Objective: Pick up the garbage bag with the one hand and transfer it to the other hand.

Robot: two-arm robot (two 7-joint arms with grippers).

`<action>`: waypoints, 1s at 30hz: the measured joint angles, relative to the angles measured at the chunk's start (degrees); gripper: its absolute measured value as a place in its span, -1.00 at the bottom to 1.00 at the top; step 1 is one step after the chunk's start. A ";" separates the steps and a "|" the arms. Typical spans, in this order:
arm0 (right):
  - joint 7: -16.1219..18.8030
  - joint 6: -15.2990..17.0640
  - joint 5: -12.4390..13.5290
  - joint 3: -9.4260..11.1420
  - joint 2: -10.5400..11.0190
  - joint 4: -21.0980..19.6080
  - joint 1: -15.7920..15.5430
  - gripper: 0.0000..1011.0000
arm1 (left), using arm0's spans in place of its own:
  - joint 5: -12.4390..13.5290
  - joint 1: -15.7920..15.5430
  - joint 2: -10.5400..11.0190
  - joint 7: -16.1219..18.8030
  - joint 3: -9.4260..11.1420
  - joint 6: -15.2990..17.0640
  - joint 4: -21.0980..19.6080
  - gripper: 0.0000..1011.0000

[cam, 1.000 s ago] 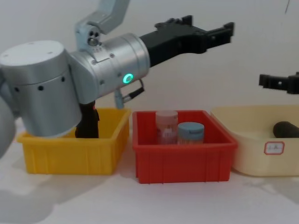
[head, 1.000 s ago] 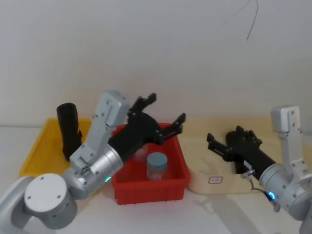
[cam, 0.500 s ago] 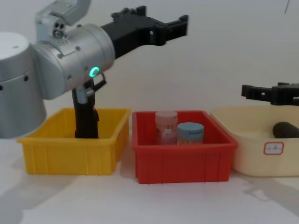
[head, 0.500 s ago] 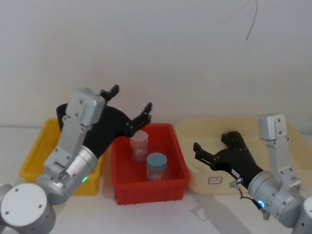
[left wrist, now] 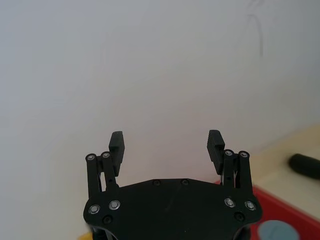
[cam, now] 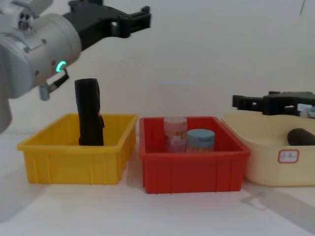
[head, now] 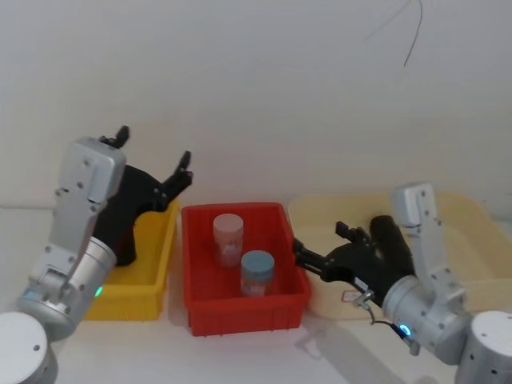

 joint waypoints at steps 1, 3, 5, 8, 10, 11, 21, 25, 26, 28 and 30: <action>0.30 0.17 -0.16 -0.51 -0.06 0.61 0.69 0.98 | 0.30 0.22 0.08 0.42 -0.23 0.14 -0.29 0.98; 0.72 0.44 -0.43 -1.36 -0.15 1.64 1.61 0.98 | 0.93 0.68 0.25 1.34 -0.73 0.43 -0.92 0.98; 1.23 0.70 -0.76 -2.18 -0.22 2.67 2.60 0.98 | 1.45 1.04 0.38 2.11 -1.16 0.66 -1.43 0.98; 1.71 0.97 -1.10 -3.09 -0.33 3.86 3.66 0.98 | 1.90 1.36 0.51 2.75 -1.51 0.88 -1.89 0.98; 2.14 1.13 -1.37 -3.91 -0.46 5.12 4.72 0.98 | 2.39 1.69 0.64 3.45 -1.87 1.09 -2.38 0.98; 2.26 1.21 -1.46 -4.07 -0.48 5.34 4.90 0.98 | 2.39 1.69 0.64 3.45 -1.87 1.09 -2.38 0.98; 3.97 1.86 -2.46 -7.34 -0.93 10.14 8.50 0.98 | 3.37 2.41 0.90 4.83 -2.61 1.56 -3.37 0.98; 4.39 2.10 -2.63 -8.02 -1.01 11.09 9.32 0.98 | 3.57 2.55 0.95 5.12 -2.76 1.65 -3.58 0.98; 4.44 2.14 -2.64 -8.13 -1.01 11.25 9.45 0.98 | 3.60 2.58 0.96 5.17 -2.79 1.67 -3.61 0.98; 4.61 2.25 -2.68 -8.53 -1.03 11.79 9.84 0.98 | 3.67 2.62 0.98 5.28 -2.86 1.70 -3.67 0.98; 4.72 2.33 -2.70 -8.76 -1.04 12.08 10.08 0.98 | 3.74 2.67 0.99 5.40 -2.91 1.73 -3.75 0.98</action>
